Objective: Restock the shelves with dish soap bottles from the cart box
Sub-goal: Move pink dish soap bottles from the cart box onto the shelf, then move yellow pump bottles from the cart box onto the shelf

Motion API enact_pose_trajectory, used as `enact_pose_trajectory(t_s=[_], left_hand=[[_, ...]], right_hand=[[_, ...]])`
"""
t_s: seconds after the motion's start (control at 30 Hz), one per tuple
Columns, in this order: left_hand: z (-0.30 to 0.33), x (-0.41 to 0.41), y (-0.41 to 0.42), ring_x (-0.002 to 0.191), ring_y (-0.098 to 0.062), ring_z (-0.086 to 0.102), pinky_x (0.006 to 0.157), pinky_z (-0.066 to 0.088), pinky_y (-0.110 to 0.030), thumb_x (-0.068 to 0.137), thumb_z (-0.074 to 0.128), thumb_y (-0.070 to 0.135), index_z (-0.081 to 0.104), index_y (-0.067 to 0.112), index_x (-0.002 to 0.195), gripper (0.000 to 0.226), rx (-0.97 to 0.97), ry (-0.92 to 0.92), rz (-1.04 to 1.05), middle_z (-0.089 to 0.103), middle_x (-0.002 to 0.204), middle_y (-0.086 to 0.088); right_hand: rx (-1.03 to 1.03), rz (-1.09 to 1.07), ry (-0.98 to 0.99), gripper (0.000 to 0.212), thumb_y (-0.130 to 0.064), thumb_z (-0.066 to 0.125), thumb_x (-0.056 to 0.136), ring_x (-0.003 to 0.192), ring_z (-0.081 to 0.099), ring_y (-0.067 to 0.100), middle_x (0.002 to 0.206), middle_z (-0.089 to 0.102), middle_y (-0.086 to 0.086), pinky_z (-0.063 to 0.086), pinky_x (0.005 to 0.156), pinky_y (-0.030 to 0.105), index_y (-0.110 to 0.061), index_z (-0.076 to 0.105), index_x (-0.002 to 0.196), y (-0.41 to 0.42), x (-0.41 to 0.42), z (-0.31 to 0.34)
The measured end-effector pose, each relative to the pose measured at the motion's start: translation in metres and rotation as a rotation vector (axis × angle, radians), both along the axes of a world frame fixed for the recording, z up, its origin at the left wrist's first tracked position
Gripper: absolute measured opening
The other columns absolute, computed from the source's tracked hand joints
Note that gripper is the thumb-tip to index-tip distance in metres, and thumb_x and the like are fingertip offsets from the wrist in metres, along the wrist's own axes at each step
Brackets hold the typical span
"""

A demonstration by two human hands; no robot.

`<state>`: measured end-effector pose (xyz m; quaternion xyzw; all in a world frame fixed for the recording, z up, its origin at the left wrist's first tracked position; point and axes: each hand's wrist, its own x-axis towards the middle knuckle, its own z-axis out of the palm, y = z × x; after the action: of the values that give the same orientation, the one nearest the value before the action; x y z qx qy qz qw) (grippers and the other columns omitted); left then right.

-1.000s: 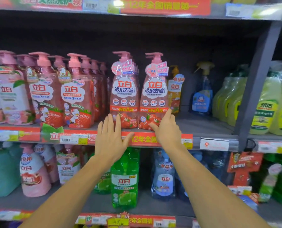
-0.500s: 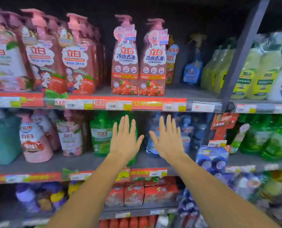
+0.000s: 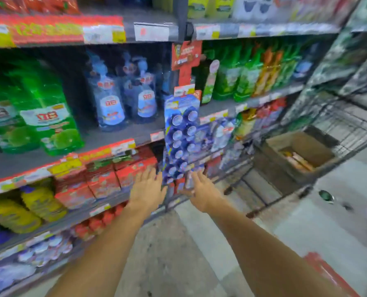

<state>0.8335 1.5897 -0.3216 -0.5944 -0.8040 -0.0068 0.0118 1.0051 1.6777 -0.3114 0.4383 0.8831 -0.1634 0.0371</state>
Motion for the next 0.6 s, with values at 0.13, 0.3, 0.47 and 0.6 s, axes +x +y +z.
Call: enact_pose_trajectory(t_s=[0.13,0.3,0.47,0.6], left_hand=[[-0.009,0.074,0.038,0.129,-0.031,0.049,0.109,0.035,-0.044,0.093,0.052,0.044,0.050,0.007,0.139,0.059,-0.039,-0.026,-0.139,0.057,0.134,-0.015],[-0.012,0.176,0.093,0.140,-0.029,0.033,0.115,0.024,-0.041,0.101,0.037,0.043,0.033,0.007,0.148,0.059,-0.146,-0.036,-0.292,0.038,0.151,-0.014],[-0.004,0.278,0.152,0.135,-0.029,0.040,0.111,0.031,-0.040,0.101,0.040,0.040,0.037,0.006,0.144,0.055,-0.143,-0.079,-0.411,0.046,0.145,-0.014],[-0.010,0.352,0.199,0.123,-0.029,0.051,0.103,0.039,-0.039,0.101,0.040,0.044,0.045,0.007,0.136,0.051,-0.147,-0.063,-0.472,0.055,0.132,-0.012]], right_hand=[[-0.050,-0.133,0.010,0.063,-0.035,0.046,0.103,0.144,0.030,0.031,0.156,0.031,0.014,0.025,0.114,0.035,-0.005,0.024,0.154,0.013,0.072,-0.014],[-0.123,-0.333,-0.075,0.068,-0.043,0.045,0.102,0.147,0.024,0.029,0.161,0.024,0.010,0.031,0.116,0.044,-0.010,0.020,0.156,0.040,0.178,-0.022],[-0.113,-0.512,-0.064,0.069,-0.042,0.046,0.102,0.146,0.028,0.031,0.161,0.026,0.012,0.032,0.116,0.042,-0.011,0.019,0.157,0.093,0.297,-0.011],[-0.091,-0.591,-0.029,0.066,-0.039,0.047,0.102,0.143,0.034,0.031,0.159,0.030,0.011,0.035,0.111,0.040,-0.012,0.021,0.157,0.132,0.377,-0.005]])
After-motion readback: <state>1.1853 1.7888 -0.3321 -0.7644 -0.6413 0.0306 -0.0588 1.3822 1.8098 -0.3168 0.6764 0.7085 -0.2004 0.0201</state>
